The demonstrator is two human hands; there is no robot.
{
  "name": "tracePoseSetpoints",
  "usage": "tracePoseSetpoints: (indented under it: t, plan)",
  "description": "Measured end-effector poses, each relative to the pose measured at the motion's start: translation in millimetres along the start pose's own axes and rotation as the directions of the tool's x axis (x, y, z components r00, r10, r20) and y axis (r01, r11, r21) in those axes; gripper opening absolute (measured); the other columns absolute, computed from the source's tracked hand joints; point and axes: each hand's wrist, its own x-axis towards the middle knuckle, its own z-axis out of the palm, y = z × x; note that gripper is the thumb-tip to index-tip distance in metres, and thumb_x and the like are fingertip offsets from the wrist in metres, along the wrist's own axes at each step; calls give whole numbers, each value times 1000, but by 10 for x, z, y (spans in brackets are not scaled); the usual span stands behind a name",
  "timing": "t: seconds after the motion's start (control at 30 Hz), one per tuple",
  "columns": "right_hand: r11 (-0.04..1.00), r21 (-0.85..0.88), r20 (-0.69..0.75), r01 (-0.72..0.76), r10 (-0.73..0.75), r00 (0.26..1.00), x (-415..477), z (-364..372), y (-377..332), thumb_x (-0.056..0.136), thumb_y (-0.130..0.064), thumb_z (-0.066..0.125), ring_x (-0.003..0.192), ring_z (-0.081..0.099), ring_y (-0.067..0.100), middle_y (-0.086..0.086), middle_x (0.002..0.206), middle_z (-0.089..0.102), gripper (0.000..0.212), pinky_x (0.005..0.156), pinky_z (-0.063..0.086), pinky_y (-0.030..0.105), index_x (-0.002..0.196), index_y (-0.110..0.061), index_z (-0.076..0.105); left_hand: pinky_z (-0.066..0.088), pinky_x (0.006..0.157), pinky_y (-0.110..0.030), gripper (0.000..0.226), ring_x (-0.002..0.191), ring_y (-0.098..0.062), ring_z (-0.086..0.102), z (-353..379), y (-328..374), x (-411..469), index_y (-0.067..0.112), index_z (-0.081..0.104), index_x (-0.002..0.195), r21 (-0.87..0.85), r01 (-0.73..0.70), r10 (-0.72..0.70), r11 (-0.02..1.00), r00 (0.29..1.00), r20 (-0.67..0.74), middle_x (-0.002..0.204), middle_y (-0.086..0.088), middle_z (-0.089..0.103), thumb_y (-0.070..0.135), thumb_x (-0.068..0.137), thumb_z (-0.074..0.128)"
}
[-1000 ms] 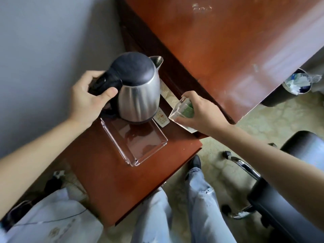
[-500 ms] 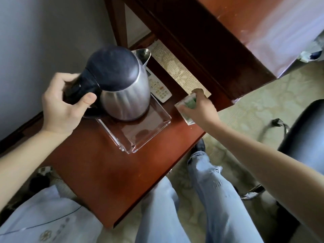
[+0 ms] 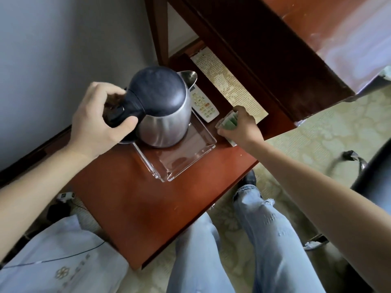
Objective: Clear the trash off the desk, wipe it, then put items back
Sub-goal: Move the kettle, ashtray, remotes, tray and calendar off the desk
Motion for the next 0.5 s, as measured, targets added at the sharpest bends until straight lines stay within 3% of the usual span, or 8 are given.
tracePoseSetpoints:
  t: [0.1, 0.17, 0.3, 0.43, 0.5]
  plan:
    - [995, -83, 36, 47, -45, 998, -8, -28, 27, 70, -28, 78, 117, 44, 25, 7, 127, 47, 81, 90, 47, 42, 137, -21, 34, 46, 82, -30, 47, 98, 0, 50, -6, 143, 151, 31, 55, 115, 41, -90, 89, 995, 996, 27, 112, 25, 44, 36, 69, 62]
    - [995, -59, 62, 75, -71, 996, 11, -74, 57, 71, -24, 78, 118, 43, 23, 4, 127, 45, 78, 92, 45, 39, 136, -23, 36, 43, 90, -30, 54, 103, -13, 51, 26, 171, 246, 18, 58, 120, 119, -178, 169, 977, 982, 87, 113, 22, 45, 36, 70, 65]
    - [995, 12, 76, 101, -102, 992, 53, -82, 110, 68, -24, 80, 114, 46, 22, 2, 123, 46, 78, 93, 47, 41, 135, -25, 39, 28, 99, -15, 46, 105, -11, 44, 52, 94, 330, 14, 65, 114, 201, -255, 235, 946, 965, 120, 114, 20, 46, 34, 72, 65]
    - [997, 4, 68, 73, -73, 995, 49, -17, 95, 70, -27, 80, 119, 43, 23, 7, 130, 44, 84, 96, 44, 40, 140, -21, 33, 39, 98, -31, 44, 106, -23, 50, 13, 72, 389, 12, 66, 113, 191, -241, 226, 952, 969, 99, 113, 19, 47, 31, 73, 65]
    - [998, -16, 86, 62, -60, 994, 33, -36, 71, 73, -29, 77, 121, 42, 24, 7, 132, 42, 83, 96, 44, 39, 141, -19, 30, 37, 99, -30, 44, 107, -21, 49, 2, 72, 405, 13, 65, 113, 187, -246, 226, 951, 966, 124, 113, 18, 46, 33, 73, 64]
